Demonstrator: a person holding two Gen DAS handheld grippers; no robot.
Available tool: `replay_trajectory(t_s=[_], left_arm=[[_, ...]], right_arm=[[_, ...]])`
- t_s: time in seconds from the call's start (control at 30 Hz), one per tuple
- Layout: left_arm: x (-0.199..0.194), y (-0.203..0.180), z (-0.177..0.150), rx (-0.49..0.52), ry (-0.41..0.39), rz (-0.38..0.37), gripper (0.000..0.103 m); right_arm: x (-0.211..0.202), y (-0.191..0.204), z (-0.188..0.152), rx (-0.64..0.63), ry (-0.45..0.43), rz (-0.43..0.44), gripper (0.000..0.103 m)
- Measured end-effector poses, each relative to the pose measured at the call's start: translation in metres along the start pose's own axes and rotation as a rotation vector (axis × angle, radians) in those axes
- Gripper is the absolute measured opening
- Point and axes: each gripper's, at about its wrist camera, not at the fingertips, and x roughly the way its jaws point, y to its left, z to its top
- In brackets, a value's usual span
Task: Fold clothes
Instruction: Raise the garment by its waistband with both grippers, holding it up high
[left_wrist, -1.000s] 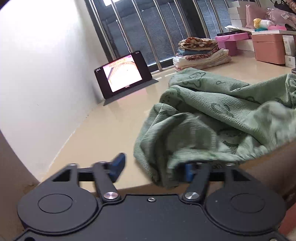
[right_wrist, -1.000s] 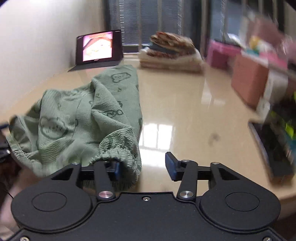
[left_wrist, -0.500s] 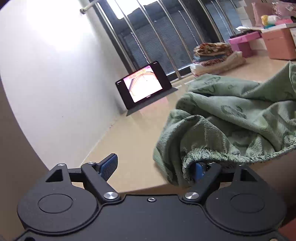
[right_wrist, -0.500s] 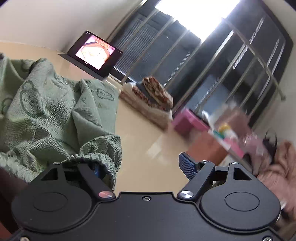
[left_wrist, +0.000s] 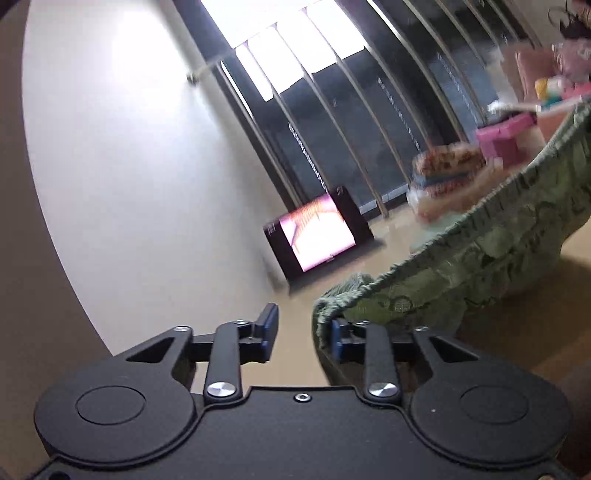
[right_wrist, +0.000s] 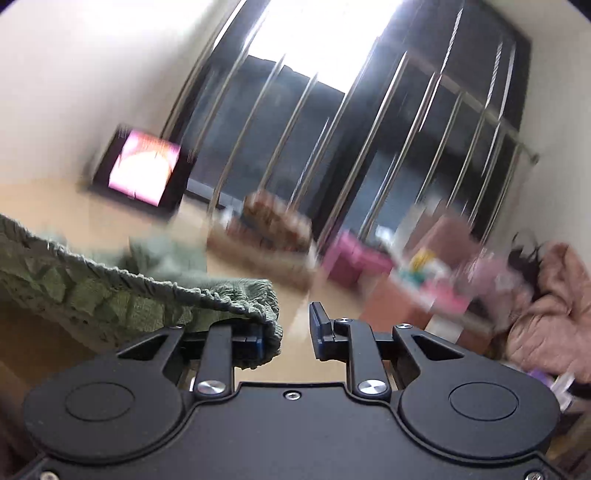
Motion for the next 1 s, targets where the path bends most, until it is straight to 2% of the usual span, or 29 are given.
replay_trajectory(t_s=[0.17,0.23,0.3,0.37,0.47,0.53,0.6,0.63,0.8,0.9,1.0], left_arm=[[-0.017,0.036,0.053,-0.018,-0.204,0.065,0.019],[-0.014,0.048,0.074,-0.025,-0.276,0.074,0.016],[0.013,0.054,0.1,-0.024,-0.296,0.051,0.016],[0.048,0.06,0.133,-0.027,-0.292,0.018,0.014],[0.13,0.057,0.188,-0.035,-0.229,-0.015,0.009],[0.183,0.048,0.222,-0.03,-0.206,-0.004,0.007],[0.208,0.046,0.257,0.004,-0.235,0.054,0.007],[0.215,0.046,0.275,0.018,-0.259,0.087,0.007],[0.195,0.071,0.343,0.007,-0.405,0.203,0.007],[0.186,0.07,0.344,0.024,-0.409,0.21,0.007],[0.177,0.068,0.343,0.042,-0.409,0.214,0.007]], right_arm=[[-0.031,-0.026,0.04,0.04,-0.153,-0.017,0.022],[-0.039,-0.036,0.056,0.056,-0.207,-0.02,0.017],[-0.029,-0.048,0.071,0.07,-0.227,-0.003,0.013],[0.002,-0.059,0.089,0.083,-0.199,0.039,0.007],[0.078,-0.07,0.127,0.079,-0.102,0.079,0.006],[0.131,-0.076,0.16,0.071,-0.043,0.066,0.005],[0.165,-0.085,0.197,0.068,-0.031,0.024,0.005],[0.172,-0.093,0.216,0.076,-0.052,0.001,0.005],[0.168,-0.125,0.285,0.084,-0.235,-0.156,0.006],[0.151,-0.138,0.301,0.092,-0.304,-0.206,0.006],[0.139,-0.138,0.288,0.047,-0.339,-0.251,0.006]])
